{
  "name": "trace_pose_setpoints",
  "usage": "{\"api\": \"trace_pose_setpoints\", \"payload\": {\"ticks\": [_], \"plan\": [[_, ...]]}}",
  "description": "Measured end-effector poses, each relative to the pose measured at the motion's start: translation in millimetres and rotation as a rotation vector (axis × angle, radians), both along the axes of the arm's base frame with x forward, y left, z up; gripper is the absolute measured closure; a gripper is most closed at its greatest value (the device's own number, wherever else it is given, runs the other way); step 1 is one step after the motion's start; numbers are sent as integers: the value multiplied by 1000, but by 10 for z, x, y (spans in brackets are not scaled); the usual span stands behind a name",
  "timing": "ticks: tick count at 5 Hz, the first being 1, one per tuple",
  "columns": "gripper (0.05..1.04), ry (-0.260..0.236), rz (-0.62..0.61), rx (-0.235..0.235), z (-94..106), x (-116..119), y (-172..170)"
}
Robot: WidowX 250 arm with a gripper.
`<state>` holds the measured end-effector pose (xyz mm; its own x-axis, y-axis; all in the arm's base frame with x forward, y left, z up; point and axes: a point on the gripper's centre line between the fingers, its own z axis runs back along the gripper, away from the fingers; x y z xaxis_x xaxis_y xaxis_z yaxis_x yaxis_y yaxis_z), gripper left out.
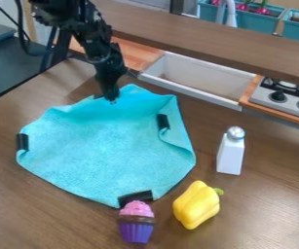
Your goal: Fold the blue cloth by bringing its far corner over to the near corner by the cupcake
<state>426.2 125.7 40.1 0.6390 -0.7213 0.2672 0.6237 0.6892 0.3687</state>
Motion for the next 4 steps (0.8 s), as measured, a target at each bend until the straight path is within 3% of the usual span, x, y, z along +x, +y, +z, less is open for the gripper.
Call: {"api": "trace_pose_setpoints", "payload": {"ticks": [3, 4], "plan": [[1029, 3, -134, -13, 66, -628, -541], [1029, 50, -168, -35, 41, -776, -703]]}}
